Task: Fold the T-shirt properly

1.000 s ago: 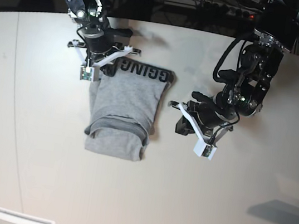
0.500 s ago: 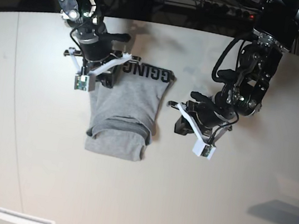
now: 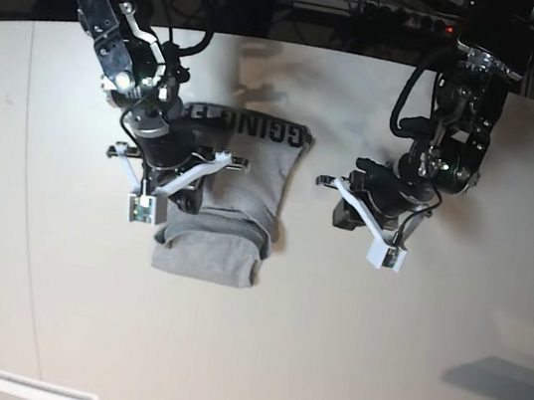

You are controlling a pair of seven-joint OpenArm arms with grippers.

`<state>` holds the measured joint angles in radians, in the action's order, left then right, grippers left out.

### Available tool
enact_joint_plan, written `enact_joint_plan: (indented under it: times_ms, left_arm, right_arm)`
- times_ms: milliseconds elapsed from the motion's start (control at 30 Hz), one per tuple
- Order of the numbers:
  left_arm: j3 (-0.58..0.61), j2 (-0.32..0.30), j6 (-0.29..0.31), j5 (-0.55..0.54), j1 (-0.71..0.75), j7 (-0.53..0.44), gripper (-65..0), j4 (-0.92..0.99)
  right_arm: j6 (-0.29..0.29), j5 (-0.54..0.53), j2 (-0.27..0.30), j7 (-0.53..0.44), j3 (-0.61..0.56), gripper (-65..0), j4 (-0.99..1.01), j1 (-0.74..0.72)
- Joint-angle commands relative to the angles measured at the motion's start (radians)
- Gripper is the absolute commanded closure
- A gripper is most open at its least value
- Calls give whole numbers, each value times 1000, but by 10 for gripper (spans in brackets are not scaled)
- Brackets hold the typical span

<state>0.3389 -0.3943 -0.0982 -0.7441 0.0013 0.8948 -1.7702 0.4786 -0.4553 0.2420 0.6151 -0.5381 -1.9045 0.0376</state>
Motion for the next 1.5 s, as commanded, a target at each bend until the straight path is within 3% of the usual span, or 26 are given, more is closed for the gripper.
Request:
enact_joint_plan:
  times_ms: [0,200,367,533,800,1100,1233,1367,1467]
  left_arm:
    - [-28,-10,7,-2,-4,-15,0,-13]
    - [-145,-12,8,-2,47,76,0,-15]
    - [-153,-12,8,-2,61,120,0,-17]
    - [-146,-10,8,-2,70,140,0,-17]
    - [-145,-10,8,-2,75,140,0,-17]
    - [-145,-4,10,-2,75,137,0,-15]
    - [-145,-4,10,-1,75,131,0,-17]
    - [-146,-9,10,2,118,-1,0,-17]
    - [-145,-1,10,126,177,-182,0,-12]
  right_arm:
    - [-8,3,-2,-17,2,-1,-7,-34]
    - [-10,3,-16,-8,2,-1,52,-101]
    - [-16,3,-16,-16,2,-1,150,-137]
    - [-108,5,-28,-24,6,-1,239,-156]
    - [-116,6,-43,-100,2,-1,408,-166]
    - [-116,8,-31,-91,3,-1,273,-166]
    - [-108,8,-19,-21,5,-1,165,-172]
    - [-106,11,6,-17,5,-1,87,-150]
    - [-106,60,46,-96,3,-1,70,-109]
